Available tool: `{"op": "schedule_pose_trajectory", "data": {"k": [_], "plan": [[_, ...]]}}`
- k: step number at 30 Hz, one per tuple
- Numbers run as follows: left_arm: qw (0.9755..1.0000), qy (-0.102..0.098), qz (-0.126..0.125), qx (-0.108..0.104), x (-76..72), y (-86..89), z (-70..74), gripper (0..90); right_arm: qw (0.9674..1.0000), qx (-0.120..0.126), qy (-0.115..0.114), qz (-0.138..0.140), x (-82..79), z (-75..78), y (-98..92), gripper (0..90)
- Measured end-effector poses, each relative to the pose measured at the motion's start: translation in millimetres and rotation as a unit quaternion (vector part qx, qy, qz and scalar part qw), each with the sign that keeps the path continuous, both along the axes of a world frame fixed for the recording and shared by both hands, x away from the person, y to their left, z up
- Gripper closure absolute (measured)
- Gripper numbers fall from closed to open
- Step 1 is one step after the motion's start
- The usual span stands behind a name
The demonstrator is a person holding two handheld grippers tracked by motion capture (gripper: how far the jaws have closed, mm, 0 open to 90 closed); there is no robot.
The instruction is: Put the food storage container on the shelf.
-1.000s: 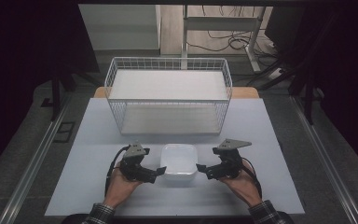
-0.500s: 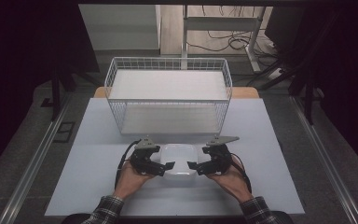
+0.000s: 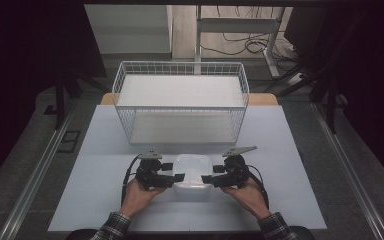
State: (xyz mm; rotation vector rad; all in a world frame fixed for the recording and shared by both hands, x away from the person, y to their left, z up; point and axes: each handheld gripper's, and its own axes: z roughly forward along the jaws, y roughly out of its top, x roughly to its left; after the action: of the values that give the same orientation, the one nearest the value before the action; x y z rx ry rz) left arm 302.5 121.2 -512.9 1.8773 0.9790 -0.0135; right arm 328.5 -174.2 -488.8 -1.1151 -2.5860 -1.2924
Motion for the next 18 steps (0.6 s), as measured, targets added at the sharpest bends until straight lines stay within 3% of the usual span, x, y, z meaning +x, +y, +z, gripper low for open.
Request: {"op": "schedule_pose_trajectory", "data": {"k": [1,3,8,10,11,12,13,15,18], "plan": [[1.0000,0.003,0.005,-0.003,-2.5,1.4,0.3,39.1,1.0000,0.001,0.004,-0.004,-1.5,1.4,-1.5,39.7],[0.9999,0.004,0.012,-0.006,-9.6,6.1,5.0,50.8,0.9998,0.003,0.009,-0.019,-7.2,6.5,-5.4,52.9],[0.9993,0.004,0.027,-0.025,-17.9,10.1,7.5,65.6,0.9988,0.022,0.018,-0.041,-13.5,10.7,-10.8,64.7],[0.9987,0.004,0.032,-0.040,-20.2,12.0,7.8,67.8,0.9979,0.028,0.010,-0.057,-15.3,12.2,-11.5,69.2],[0.9977,0.005,0.030,-0.061,-20.8,14.9,7.9,75.9,0.9965,0.033,-0.004,-0.076,-16.7,14.3,-13.2,75.6],[0.9977,0.005,0.030,-0.061,-20.8,14.9,7.9,80.4,0.9965,0.033,-0.004,-0.076,-16.7,14.3,-13.2,75.6],[0.9980,-0.004,0.032,-0.055,-21.6,13.5,8.6,80.4,0.9958,0.033,-0.012,-0.084,-17.1,15.3,-14.7,77.0],[0.9981,-0.005,0.036,-0.051,-19.5,12.3,8.5,80.4,0.9955,0.022,-0.032,-0.086,-18.8,15.4,-13.5,77.2],[0.9981,-0.009,0.039,-0.047,-18.8,12.1,9.0,80.4,0.9953,0.023,-0.035,-0.088,-19.0,15.3,-12.8,77.2]]}}
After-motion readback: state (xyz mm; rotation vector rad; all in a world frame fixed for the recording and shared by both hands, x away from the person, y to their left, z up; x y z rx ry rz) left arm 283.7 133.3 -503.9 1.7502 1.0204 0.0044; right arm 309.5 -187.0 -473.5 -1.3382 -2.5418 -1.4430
